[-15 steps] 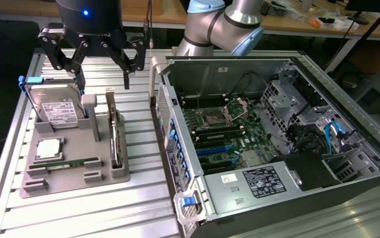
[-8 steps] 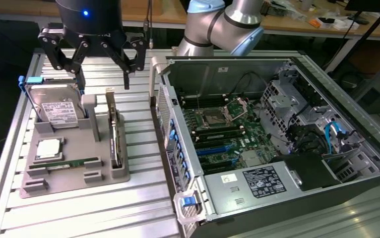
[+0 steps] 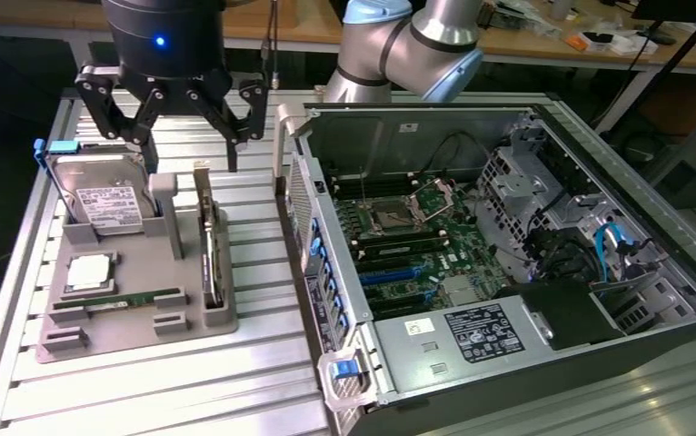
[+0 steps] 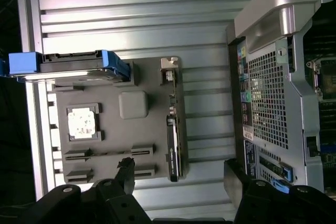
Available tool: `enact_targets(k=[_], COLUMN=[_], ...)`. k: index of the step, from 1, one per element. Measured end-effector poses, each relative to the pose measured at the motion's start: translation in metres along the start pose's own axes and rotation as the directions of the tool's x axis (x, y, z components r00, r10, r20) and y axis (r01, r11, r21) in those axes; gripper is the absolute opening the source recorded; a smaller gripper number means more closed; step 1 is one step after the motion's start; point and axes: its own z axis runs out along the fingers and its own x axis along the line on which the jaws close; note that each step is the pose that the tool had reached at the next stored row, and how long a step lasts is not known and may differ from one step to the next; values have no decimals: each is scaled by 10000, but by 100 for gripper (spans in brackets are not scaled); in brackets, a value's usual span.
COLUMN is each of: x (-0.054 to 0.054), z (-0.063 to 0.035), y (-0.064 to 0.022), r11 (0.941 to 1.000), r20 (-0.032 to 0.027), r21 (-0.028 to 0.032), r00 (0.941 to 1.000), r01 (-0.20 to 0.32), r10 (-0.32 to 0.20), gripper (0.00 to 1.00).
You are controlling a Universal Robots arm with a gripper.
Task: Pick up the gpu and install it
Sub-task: 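Reach for the gpu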
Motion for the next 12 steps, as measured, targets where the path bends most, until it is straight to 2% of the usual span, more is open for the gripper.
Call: enact_targets(k=[12], x=[5], z=[209], y=[-10], r11=[10000], r20=[1], r21=[0], r00=[10000], r01=[0], r10=[0], gripper=[78])
